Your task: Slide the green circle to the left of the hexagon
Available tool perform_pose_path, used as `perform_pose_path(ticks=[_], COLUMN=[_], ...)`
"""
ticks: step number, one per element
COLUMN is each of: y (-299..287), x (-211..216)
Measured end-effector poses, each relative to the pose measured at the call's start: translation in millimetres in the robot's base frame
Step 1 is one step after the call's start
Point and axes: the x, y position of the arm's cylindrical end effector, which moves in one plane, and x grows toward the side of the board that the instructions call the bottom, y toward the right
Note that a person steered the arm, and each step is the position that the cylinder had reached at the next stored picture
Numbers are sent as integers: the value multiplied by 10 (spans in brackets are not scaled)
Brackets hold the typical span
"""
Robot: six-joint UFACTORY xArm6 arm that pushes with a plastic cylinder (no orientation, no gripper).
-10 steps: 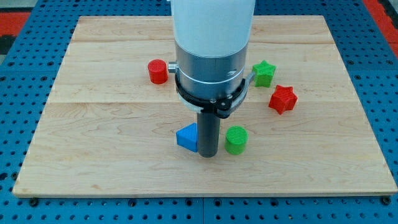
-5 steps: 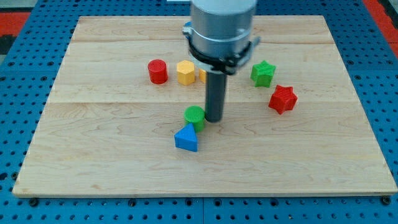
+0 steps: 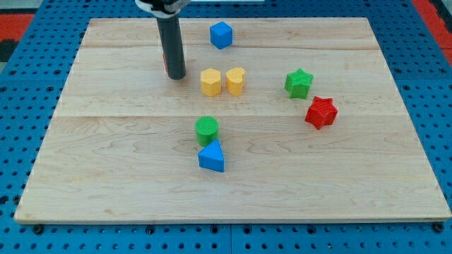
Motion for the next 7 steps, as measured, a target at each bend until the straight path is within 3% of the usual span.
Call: perform_pose_path(ticks=[1,3,4,5,6,7], y=[-89,-71,504,933,863,408], x=[128,1476,1880,1859,1482,1150])
